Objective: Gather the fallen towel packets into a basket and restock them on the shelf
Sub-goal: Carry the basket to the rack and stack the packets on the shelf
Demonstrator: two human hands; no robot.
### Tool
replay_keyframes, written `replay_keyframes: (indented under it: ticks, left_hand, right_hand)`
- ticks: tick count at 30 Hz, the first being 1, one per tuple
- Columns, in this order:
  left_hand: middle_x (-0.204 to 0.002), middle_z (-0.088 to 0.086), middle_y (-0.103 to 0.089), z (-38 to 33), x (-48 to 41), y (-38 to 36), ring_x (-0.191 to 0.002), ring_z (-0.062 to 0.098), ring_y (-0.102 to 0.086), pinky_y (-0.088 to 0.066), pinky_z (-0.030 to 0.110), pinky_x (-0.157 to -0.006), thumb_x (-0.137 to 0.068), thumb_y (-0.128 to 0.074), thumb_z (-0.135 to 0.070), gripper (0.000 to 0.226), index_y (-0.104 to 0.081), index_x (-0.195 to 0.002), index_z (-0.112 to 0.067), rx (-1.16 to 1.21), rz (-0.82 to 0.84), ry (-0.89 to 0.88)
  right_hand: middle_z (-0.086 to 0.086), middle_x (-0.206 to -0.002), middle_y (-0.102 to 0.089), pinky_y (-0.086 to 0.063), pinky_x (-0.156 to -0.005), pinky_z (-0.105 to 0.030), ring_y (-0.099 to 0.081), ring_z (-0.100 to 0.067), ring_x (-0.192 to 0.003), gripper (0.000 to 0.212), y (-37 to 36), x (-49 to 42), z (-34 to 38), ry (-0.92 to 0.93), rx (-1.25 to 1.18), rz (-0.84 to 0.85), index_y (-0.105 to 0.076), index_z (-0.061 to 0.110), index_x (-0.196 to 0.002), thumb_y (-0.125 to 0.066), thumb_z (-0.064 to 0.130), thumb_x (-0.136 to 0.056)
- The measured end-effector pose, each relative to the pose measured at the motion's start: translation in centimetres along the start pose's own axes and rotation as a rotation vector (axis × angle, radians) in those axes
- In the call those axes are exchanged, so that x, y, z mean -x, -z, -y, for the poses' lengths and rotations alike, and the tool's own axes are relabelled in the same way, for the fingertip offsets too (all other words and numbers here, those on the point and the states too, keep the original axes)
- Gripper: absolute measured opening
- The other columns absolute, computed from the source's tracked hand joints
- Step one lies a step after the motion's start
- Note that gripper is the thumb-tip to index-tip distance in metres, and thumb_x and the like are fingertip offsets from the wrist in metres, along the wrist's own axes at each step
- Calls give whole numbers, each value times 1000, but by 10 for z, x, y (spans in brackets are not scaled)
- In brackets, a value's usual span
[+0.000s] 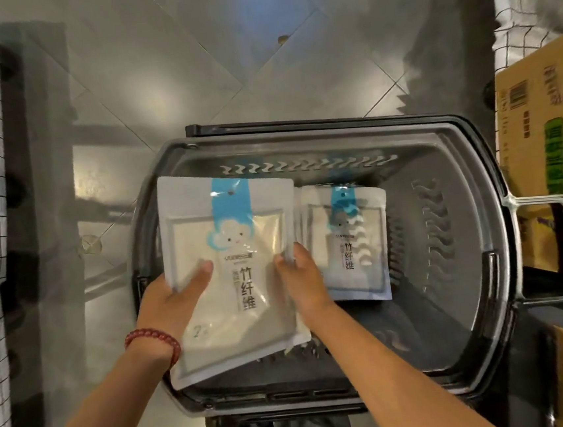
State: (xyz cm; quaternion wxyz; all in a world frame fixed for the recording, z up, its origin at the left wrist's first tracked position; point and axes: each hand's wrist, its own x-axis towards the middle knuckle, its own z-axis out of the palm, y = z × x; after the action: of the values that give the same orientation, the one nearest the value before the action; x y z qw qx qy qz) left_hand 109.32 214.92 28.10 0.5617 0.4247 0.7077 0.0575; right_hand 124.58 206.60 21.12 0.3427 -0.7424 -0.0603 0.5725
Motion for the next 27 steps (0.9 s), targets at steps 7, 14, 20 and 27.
replay_keyframes:
  ticks: [7, 14, 20, 27]
  left_hand:
    - [-69, -19, -60, 9, -14, 6, -61, -8, -54, -39, 12, -50, -82, -70, -16, 12, -68, -93, -20, -151, -177, -58]
    - [-86, -2, -57, 22, -27, 1, -65, 4, -47, -34, 15, -55, -88, -60, -13, 23, -63, -110, -5, -360, -243, -142]
    - [-84, -4, -57, 26, -29, 1, -65, 4, -48, -36, 20, -57, -88, -61, -14, 23, -64, -109, -6, -352, -246, -149]
    - [-100, 5, -64, 24, -26, 2, -73, 11, -49, -34, 16, -55, -90, -58, -17, 26, -60, -115, -8, -361, -241, -87]
  right_hand:
    - [-3, -108, -60, -40, -80, -25, -52, -15, -95, 25, -11, -36, -16, -101, 177, -38, -57, 9, -113, -44, 24, -97]
    - [-9, -112, -62, -52, -88, -39, -61, -27, -100, 20, 10, -66, -35, -249, 243, -26, -54, 14, -103, -58, 12, -84]
    - [2, -106, -54, -46, -77, -22, -56, -18, -97, 54, 11, -69, -33, -250, 230, -27, -43, 7, -133, -65, 20, -85]
    - [-1, -128, -52, -31, -100, -21, -46, -19, -125, 44, 12, -53, -29, -77, 121, -224, -43, 2, -136, -53, 13, -95]
